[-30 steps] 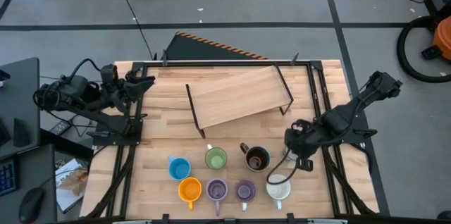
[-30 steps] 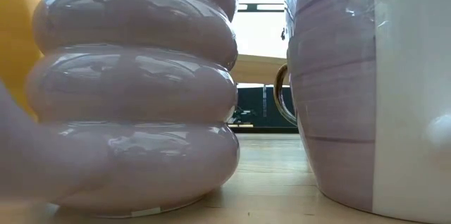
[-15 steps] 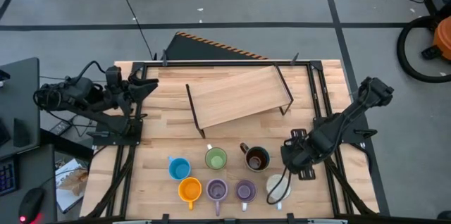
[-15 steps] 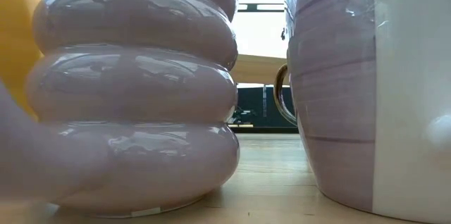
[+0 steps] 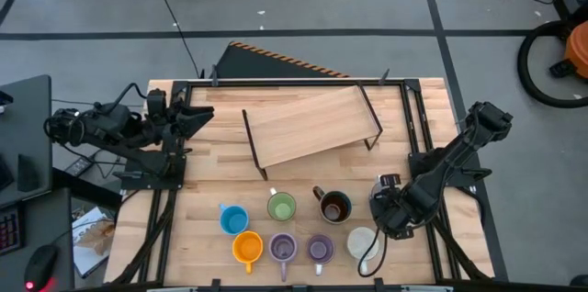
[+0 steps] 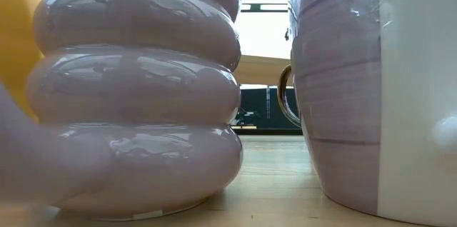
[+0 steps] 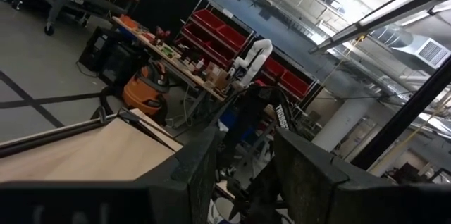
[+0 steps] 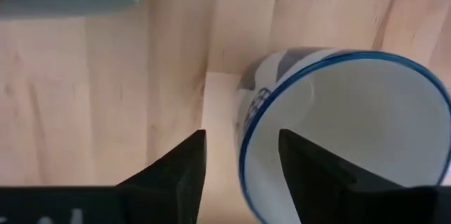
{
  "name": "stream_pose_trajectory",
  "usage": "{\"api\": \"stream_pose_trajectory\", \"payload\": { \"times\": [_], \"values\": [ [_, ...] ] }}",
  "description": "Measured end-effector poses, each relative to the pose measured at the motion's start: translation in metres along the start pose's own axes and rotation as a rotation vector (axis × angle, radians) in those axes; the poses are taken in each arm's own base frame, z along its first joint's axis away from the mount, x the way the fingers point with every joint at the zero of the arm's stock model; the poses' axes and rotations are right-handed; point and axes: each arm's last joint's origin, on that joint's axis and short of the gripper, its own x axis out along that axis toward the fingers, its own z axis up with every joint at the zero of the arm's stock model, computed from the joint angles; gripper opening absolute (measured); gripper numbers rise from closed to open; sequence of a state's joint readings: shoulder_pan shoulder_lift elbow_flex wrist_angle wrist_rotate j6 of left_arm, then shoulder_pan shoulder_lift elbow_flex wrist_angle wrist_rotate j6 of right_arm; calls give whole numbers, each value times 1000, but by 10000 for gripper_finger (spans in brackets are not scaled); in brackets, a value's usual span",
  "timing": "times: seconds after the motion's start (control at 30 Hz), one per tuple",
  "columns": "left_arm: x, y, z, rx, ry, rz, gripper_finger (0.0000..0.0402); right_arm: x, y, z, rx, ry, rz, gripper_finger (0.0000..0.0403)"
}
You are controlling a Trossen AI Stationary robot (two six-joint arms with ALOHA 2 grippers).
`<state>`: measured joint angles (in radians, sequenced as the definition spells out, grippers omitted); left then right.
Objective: Place coffee mugs
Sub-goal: Put the blue patterned mug on the shelf
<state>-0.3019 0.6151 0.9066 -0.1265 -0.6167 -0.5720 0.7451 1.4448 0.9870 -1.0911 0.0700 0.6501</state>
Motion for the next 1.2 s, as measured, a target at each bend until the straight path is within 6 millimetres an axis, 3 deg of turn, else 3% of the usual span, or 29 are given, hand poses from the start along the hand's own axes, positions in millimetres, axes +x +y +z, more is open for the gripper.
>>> {"api": "stream_pose_trajectory", "payload": {
  "times": [0.37,0.7,0.9,1.03,1.2],
  "values": [
    [0,0,0,-2,-1,-1,151,23,-3,-4,-74,-15,-36,147],
    [0,0,0,-2,-2,0,151,32,-6,-9,-134,4,-43,81],
    [0,0,0,12,-2,0,151,25,-8,-5,-166,33,-16,27],
    [0,0,0,31,-7,9,151,18,-12,-1,-188,52,17,25],
    [0,0,0,-18,-7,9,151,-9,-23,5,-214,30,-23,33]
  ]
}}
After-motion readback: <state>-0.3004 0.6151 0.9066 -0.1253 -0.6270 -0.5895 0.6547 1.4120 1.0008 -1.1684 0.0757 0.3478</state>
